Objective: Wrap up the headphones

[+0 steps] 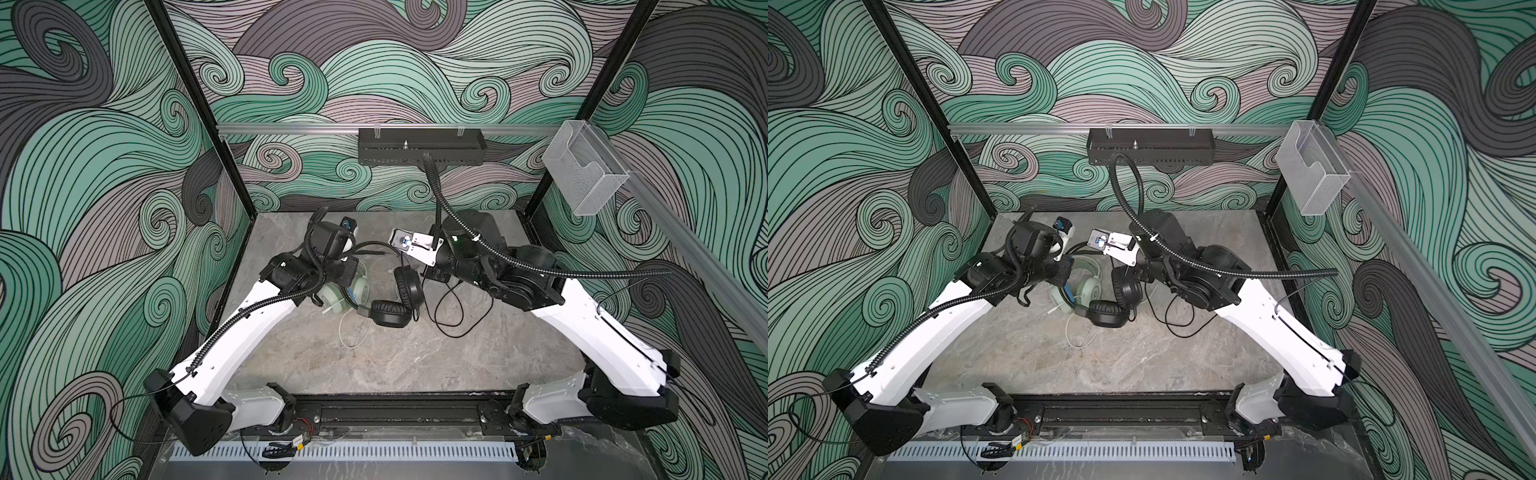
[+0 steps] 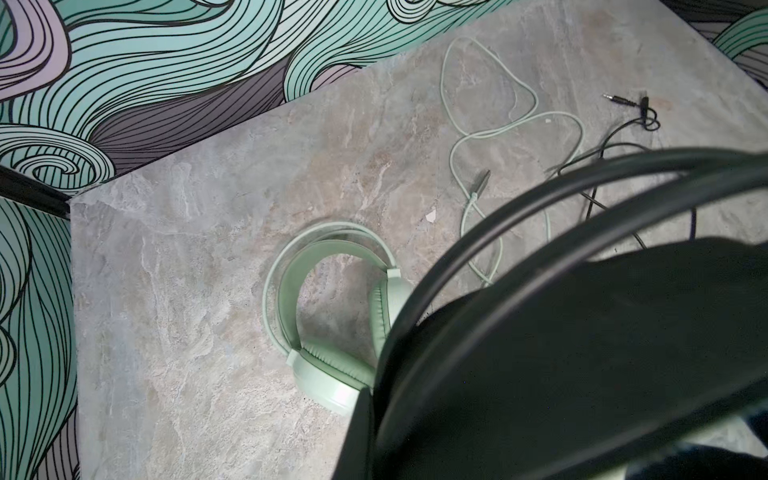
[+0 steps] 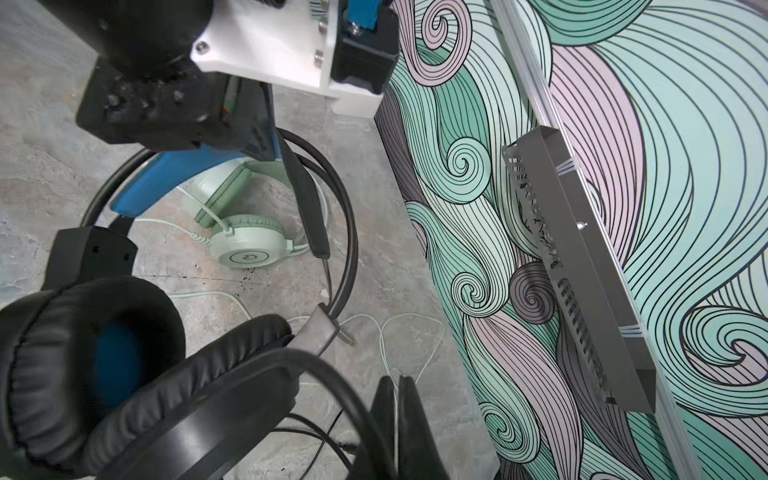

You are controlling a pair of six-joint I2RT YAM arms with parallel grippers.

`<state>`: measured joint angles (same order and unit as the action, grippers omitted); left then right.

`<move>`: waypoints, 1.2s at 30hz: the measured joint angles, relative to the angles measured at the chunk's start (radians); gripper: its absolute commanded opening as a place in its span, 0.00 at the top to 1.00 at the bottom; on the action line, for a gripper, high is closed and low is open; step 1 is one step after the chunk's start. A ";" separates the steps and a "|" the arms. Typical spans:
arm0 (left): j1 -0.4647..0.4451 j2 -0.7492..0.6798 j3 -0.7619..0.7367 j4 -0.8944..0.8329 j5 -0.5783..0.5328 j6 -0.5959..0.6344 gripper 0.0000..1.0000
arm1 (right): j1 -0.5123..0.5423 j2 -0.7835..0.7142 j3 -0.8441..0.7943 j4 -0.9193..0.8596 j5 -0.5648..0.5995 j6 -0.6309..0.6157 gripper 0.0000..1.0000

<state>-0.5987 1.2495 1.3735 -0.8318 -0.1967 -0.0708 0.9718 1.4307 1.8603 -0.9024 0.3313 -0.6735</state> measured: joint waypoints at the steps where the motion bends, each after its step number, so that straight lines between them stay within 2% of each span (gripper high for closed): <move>1: -0.009 -0.011 -0.018 0.017 0.009 0.007 1.00 | 0.000 0.008 0.000 -0.001 0.010 0.002 1.00; 7: -0.060 -0.066 -0.075 0.100 0.110 0.032 1.00 | -0.003 0.048 -0.009 -0.014 0.056 0.035 1.00; 14: -0.065 -0.091 -0.095 0.167 0.175 0.025 1.00 | -0.077 0.053 -0.025 -0.033 0.039 0.126 0.86; 22: -0.065 -0.094 -0.103 0.200 0.222 -0.009 1.00 | -0.189 0.023 -0.080 -0.028 -0.063 0.225 0.55; 29: -0.065 -0.106 -0.106 0.225 0.254 -0.064 1.00 | -0.230 -0.013 -0.150 0.016 -0.179 0.290 0.44; 36: -0.065 -0.112 -0.018 0.201 0.253 -0.113 1.00 | -0.367 -0.146 -0.306 0.146 -0.352 0.404 0.29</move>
<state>-0.6640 1.1374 1.3556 -0.6308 0.0563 -0.1837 0.6048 1.2842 1.5539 -0.7567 -0.0204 -0.2695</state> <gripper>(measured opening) 0.065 0.686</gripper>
